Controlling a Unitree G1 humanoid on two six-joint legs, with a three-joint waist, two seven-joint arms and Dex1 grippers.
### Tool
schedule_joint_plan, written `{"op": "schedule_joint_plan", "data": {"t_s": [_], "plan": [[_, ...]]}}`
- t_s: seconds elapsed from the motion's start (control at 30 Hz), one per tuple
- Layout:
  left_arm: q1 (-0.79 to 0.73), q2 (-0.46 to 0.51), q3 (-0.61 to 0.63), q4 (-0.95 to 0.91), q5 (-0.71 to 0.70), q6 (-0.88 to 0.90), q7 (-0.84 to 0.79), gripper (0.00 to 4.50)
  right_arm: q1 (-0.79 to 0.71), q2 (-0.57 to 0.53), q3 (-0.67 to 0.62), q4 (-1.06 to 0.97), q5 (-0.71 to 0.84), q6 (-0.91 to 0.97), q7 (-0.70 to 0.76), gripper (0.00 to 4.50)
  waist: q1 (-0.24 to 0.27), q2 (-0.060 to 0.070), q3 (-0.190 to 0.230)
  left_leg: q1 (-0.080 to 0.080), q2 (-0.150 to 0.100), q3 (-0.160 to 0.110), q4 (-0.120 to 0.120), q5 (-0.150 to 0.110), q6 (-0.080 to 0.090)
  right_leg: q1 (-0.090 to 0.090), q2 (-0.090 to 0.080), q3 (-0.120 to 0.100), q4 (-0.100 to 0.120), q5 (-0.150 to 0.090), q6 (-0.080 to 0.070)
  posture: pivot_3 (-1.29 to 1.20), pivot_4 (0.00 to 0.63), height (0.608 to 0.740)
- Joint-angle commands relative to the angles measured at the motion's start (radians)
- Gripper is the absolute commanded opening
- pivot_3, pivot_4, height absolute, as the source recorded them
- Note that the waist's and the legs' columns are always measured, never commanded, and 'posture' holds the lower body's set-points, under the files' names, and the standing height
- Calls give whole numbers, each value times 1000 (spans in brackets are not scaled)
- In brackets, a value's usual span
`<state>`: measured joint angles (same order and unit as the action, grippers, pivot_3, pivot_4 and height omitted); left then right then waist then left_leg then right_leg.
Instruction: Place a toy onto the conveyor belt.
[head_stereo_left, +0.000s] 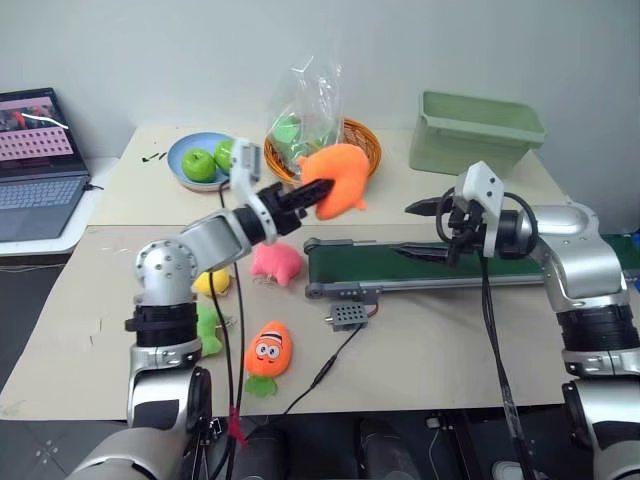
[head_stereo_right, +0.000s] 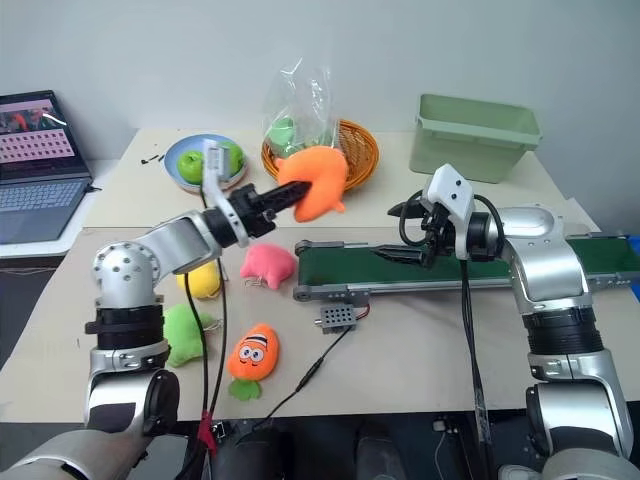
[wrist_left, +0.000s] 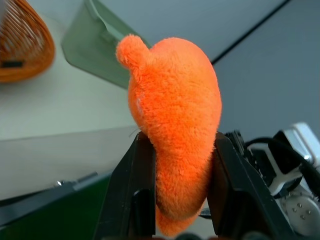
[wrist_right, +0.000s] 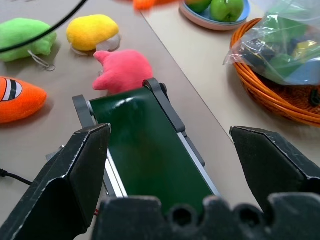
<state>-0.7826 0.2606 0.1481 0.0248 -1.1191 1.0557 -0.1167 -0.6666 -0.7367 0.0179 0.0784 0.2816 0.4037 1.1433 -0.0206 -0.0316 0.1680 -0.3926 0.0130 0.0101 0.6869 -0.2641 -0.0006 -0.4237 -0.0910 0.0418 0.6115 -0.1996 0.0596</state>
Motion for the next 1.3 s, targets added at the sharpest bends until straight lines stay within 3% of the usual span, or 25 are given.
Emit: {"op": "schedule_joint_plan", "data": {"t_s": [0.03, 0.17, 0.33, 0.47, 0.63, 0.8, 1.3], "plan": [[-48, 109, -189, -111, 285, -183, -143, 1288, 24, -26, -58, -69, 30, 19, -30, 4500, 0, 0, 0, 0, 0, 0, 0, 0, 0, 0, 0, 0, 0, 0, 0, 0, 150, 740], [-35, 278, -477, -164, 730, -552, -311, 1288, 46, -32, -68, -96, 40, 32, -46, 4500, 4, 0, 0, 1, 0, 1, -2, 1, -1, 0, 0, 0, -1, 0, 0, 0, 150, 740], [6, 321, -596, -83, 1071, -958, -351, 1288, 50, -32, -68, -103, 43, 37, -56, 4500, 14, 0, 0, 0, 0, 1, -3, 1, -1, 0, 0, 0, -3, 0, 0, 0, 150, 740], [28, 374, -700, 41, 1438, -1373, -232, 1288, 46, -29, -68, -110, 46, 46, -62, 4500, 18, 0, 0, 0, 0, 1, -3, 1, -1, 0, 0, 0, -3, 0, 0, 0, 150, 740], [-10, 412, -750, 193, 1812, -1590, -9, 1288, 49, -31, -72, -119, 51, 51, -69, 4500, 21, 0, 0, 0, 0, 2, -3, 1, 0, 0, 0, 0, -2, 0, 0, 0, 150, 740], [-21, 406, -762, 307, 1996, -1679, 167, 1288, 55, -40, -77, -132, 59, 61, -74, 4500, 25, 0, 0, -1, 0, 2, -3, 1, 0, 0, -1, 0, -1, 0, 0, 0, 150, 740], [-146, 257, -812, 658, 2112, -1816, 292, 1288, 86, -85, -94, -172, 94, 99, -75, 4500, 32, 0, 0, -3, 0, 2, -2, 1, 1, 0, -1, -2, 0, 0, 1, 0, 150, 740]]}}
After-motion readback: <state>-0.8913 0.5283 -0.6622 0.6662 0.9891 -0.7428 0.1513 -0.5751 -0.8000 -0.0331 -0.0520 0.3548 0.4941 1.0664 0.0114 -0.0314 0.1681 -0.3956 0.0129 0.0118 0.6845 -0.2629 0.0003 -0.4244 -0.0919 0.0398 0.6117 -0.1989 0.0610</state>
